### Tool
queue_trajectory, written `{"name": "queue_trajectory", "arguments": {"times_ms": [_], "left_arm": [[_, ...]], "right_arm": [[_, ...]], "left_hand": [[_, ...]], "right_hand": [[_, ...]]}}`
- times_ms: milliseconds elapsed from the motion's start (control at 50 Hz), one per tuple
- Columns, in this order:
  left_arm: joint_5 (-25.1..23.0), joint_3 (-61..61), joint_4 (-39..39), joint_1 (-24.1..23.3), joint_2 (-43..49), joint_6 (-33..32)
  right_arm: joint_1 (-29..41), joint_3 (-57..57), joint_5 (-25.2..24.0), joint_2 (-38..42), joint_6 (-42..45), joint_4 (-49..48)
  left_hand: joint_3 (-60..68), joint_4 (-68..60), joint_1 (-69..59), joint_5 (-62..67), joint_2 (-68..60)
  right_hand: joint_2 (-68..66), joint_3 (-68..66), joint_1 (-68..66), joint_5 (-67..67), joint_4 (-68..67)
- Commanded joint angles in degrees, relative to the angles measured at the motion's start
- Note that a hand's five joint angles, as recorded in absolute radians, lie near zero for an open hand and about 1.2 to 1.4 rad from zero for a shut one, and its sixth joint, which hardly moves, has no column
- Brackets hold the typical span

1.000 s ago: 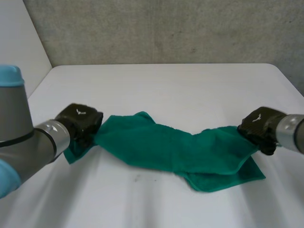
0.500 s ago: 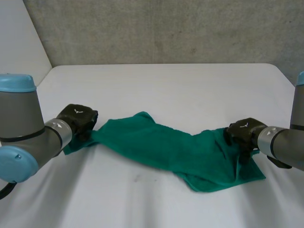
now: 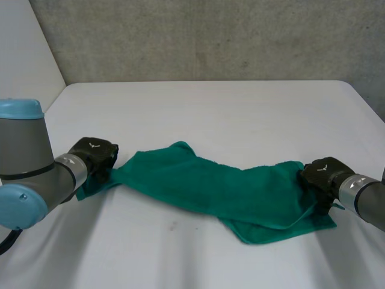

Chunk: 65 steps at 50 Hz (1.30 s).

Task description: Fold the towel.

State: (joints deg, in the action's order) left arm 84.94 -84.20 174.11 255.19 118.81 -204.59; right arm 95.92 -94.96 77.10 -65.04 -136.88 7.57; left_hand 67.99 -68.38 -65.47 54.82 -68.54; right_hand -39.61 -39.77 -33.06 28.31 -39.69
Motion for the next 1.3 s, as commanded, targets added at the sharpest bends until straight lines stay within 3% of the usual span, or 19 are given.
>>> {"name": "queue_trajectory", "arguments": {"times_ms": [20,180,220,340,360,420,480,600,700,740,780,860,900,940,1000,1160,1300], "left_arm": [[0.1,0.0,-0.3,0.0,-0.2,1.1],[0.0,-0.5,-1.8,-0.2,-3.8,1.1],[-0.1,-0.6,-3.8,-0.2,-6.3,1.0],[-0.6,-0.1,-8.4,0.0,-11.0,0.8],[-1.0,-0.3,-10.4,0.0,-11.6,0.6],[-1.2,-0.8,-11.9,0.0,-11.4,0.3],[-1.1,-1.7,-12.1,0.2,-10.2,0.2],[-0.5,0.9,-11.4,0.3,-1.3,-0.9],[-0.2,11.7,-9.9,0.1,5.0,-5.2],[-0.1,17.8,-6.8,-0.1,5.7,-5.4],[-0.1,19.8,-5.0,-0.2,5.8,-5.4],[0.5,30.7,13.4,-0.8,4.0,-5.7],[0.7,33.7,23.0,-0.9,1.1,-5.1],[0.7,34.2,28.3,-1.0,-0.9,-4.4],[1.4,33.9,34.4,-1.0,-4.0,-1.5],[1.6,23.7,33.0,0.9,-6.6,8.3],[1.1,10.0,32.5,3.3,-8.6,10.5]], "right_arm": [[-0.4,1.0,0.0,0.1,-0.9,-2.6],[0.1,3.5,0.3,-10.9,-4.5,-5.1],[0.1,6.9,0.6,-14.8,-5.0,-0.1],[0.3,14.8,0.1,-14.6,0.8,21.3],[0.3,14.8,0.1,-14.6,0.8,21.3],[0.8,15.4,1.3,-10.5,9.1,29.1],[0.9,15.7,2.6,-6.3,12.9,30.0],[3.1,20.8,6.7,3.6,13.1,27.4],[5.5,29.7,8.7,7.7,10.8,24.8],[6.0,40.7,9.6,9.8,6.4,22.2],[6.1,44.2,9.7,10.2,5.0,21.5],[6.7,64.4,9.7,11.2,-5.2,13.3],[6.6,67.2,9.7,11.1,-6.8,11.0],[6.3,73.1,10.0,10.4,-12.9,1.5],[6.8,71.3,10.3,7.3,-16.2,-6.3],[6.7,51.6,8.3,-2.5,-17.1,-13.6],[6.7,29.9,0.8,-5.5,-17.1,-16.6]], "left_hand": [[12.0,-11.6,-14.5,15.2,-11.5],[12.0,-11.6,-14.5,15.2,-11.5],[12.0,-11.6,-14.5,15.2,-11.5],[12.0,-11.6,-14.5,15.2,-11.5],[12.0,-11.6,-14.5,15.2,-11.5],[12.0,-11.6,-14.5,15.2,-11.5],[12.0,-11.6,-14.5,15.2,-11.5],[12.0,-11.6,-14.5,15.2,-11.5],[12.0,-11.6,-14.5,15.2,-11.5],[12.0,-11.6,-14.5,15.2,-11.5],[12.0,-11.6,-14.5,15.2,-11.5],[12.0,-11.6,-14.5,15.2,-11.5],[12.0,-11.6,-14.5,15.2,-11.5],[12.0,-11.6,-14.5,15.2,-11.5],[12.0,-11.6,-14.5,15.2,-11.5],[12.0,-11.6,-14.5,15.2,-11.5],[12.0,-11.6,-14.5,15.2,-11.5]], "right_hand": [[-40.4,-40.2,-46.9,41.7,-40.3],[-40.4,-40.2,-46.9,41.7,-40.3],[-40.4,-40.2,-46.9,41.7,-40.3],[-40.4,-40.2,-46.9,41.7,-40.3],[-40.4,-40.2,-46.9,41.7,-40.3],[-40.4,-40.2,-46.9,41.7,-40.3],[-40.4,-40.2,-46.9,41.7,-40.3],[-40.4,-40.2,-46.9,41.7,-40.3],[-40.4,-40.2,-46.9,41.7,-40.3],[-40.4,-40.2,-46.9,41.7,-40.3],[-40.4,-40.2,-46.9,41.7,-40.3],[-40.4,-40.2,-46.9,41.7,-40.3],[-40.4,-40.2,-46.9,41.7,-40.3],[-40.4,-40.2,-46.9,41.7,-40.3],[-40.4,-40.2,-46.9,41.7,-40.3],[-40.4,-40.2,-46.9,41.7,-40.3],[-40.4,-40.2,-46.9,41.7,-40.3]]}}
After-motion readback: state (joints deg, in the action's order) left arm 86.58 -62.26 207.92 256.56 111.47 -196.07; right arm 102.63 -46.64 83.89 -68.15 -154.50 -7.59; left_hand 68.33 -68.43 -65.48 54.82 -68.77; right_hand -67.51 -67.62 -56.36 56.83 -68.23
